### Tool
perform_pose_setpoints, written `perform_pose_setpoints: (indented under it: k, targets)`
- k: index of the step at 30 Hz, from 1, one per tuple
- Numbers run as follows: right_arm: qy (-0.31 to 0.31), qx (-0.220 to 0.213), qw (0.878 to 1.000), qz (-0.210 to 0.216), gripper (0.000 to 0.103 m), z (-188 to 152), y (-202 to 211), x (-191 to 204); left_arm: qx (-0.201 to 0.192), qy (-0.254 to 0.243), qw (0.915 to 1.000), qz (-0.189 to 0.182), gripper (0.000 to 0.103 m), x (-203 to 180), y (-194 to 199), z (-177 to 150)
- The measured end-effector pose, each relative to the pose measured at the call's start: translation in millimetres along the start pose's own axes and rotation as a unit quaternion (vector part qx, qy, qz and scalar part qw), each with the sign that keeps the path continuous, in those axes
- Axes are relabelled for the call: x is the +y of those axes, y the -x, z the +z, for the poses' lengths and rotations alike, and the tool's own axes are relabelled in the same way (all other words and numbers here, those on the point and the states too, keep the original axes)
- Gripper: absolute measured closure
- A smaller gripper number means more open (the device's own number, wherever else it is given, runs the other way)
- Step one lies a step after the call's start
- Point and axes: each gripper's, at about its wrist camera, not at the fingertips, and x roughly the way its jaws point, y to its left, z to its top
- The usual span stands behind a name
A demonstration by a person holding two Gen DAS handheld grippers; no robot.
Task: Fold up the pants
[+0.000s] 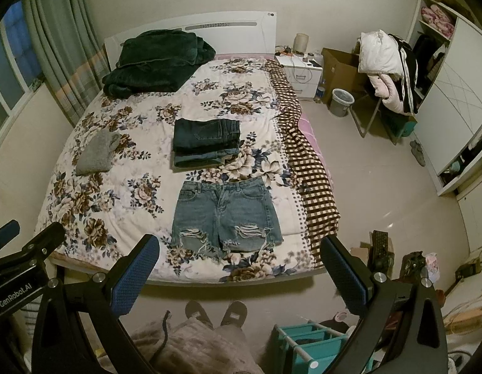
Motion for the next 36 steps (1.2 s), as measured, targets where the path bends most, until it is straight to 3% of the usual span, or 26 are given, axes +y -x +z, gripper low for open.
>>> perform_pose_setpoints:
  k: [30, 36]
  targets:
    - [-0.006, 0.001, 1.0, -0.005, 0.0, -1, 2, 10, -0.002, 0.0, 1.0, -0.004, 0.0, -1, 0, 1]
    - [-0.041, 0.001, 0.999, -0.011, 0.0, 5, -43, 10, -0.005, -0.008, 0.9999, 0.01, 0.0, -12, -49, 12]
